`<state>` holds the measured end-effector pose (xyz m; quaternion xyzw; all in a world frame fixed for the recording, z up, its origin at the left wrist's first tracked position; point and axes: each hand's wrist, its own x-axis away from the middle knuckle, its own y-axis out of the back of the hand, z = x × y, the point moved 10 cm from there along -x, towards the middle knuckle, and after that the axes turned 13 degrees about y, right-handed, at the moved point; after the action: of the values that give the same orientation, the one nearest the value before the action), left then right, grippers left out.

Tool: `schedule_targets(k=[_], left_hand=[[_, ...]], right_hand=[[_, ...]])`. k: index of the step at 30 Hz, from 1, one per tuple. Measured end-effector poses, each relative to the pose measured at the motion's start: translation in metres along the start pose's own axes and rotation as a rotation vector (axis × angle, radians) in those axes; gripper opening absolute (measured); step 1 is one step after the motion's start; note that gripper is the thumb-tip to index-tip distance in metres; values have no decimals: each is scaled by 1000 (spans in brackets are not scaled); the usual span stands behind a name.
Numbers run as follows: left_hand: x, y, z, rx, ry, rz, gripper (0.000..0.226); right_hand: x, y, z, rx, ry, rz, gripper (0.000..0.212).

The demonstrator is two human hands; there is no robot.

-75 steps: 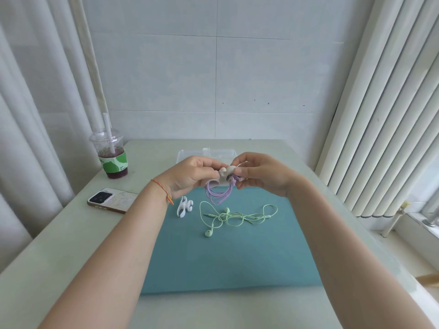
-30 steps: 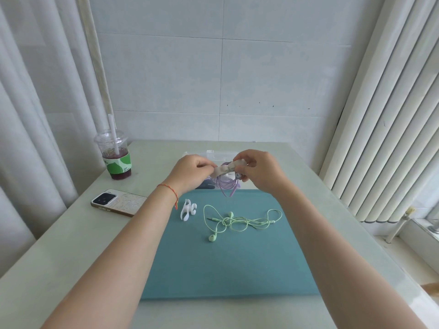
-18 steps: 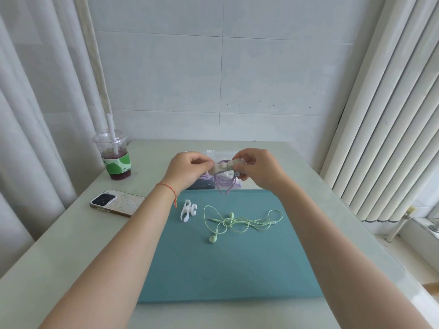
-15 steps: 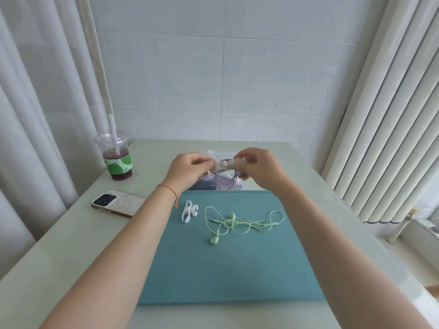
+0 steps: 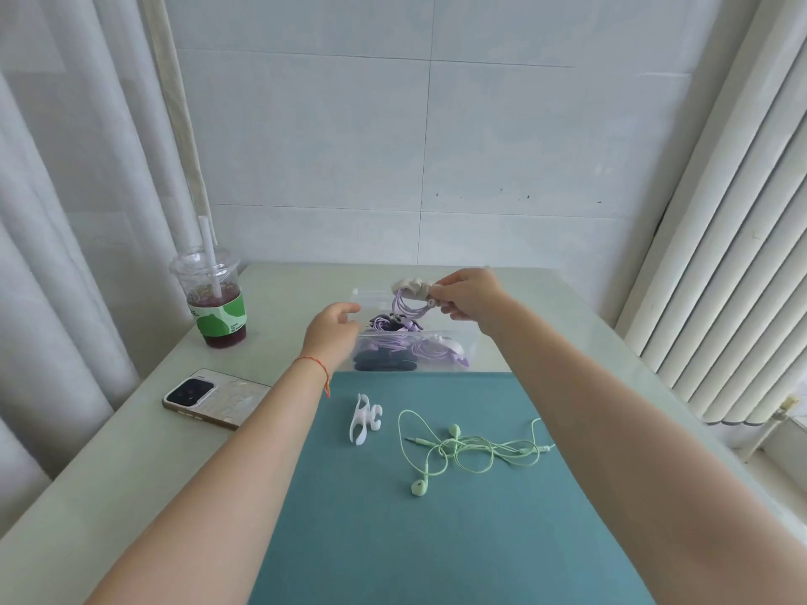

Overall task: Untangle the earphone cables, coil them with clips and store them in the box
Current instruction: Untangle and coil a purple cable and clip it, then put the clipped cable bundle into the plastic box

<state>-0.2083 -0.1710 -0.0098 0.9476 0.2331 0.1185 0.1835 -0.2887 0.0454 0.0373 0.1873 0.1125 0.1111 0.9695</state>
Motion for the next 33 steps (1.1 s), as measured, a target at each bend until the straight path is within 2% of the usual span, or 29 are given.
schedule_targets(k=[4, 8, 11, 13, 18, 22, 24, 25, 27, 29, 31, 33], left_hand=[[-12, -2, 12, 165, 34, 22, 30], [-20, -5, 18, 221, 17, 11, 33], [-22, -7, 19, 216, 0, 1, 34], [-23, -6, 20, 196, -8, -8, 34], [-17, -4, 18, 113, -30, -25, 36], [6, 28, 4, 83, -117, -284, 29], [28, 37, -12, 72, -193, -352, 20], [38, 32, -21, 50, -226, -318, 17], [53, 8, -34, -73, -260, -139, 15], [66, -31, -34, -387, -256, 98, 18], [83, -65, -16, -767, -226, 265, 24], [93, -76, 0, -999, -172, 278, 22]], right_hand=[[-18, -35, -19, 107, -72, 186, 9], [-20, -60, -10, 451, 31, 357, 18], [-12, -77, -5, 638, 73, 502, 23], [-12, -82, -4, 711, 87, 536, 26], [-22, -61, 2, 611, 130, 330, 21], [-7, -23, 34, 539, 290, 72, 20], [8, -14, 38, 446, 299, 71, 16], [18, -13, 35, 427, 280, 123, 13], [44, -21, 20, 457, 224, 309, 8], [67, -36, 2, 511, 181, 496, 9], [85, -42, -13, 518, 154, 566, 9], [97, -41, -21, 514, 145, 559, 9]])
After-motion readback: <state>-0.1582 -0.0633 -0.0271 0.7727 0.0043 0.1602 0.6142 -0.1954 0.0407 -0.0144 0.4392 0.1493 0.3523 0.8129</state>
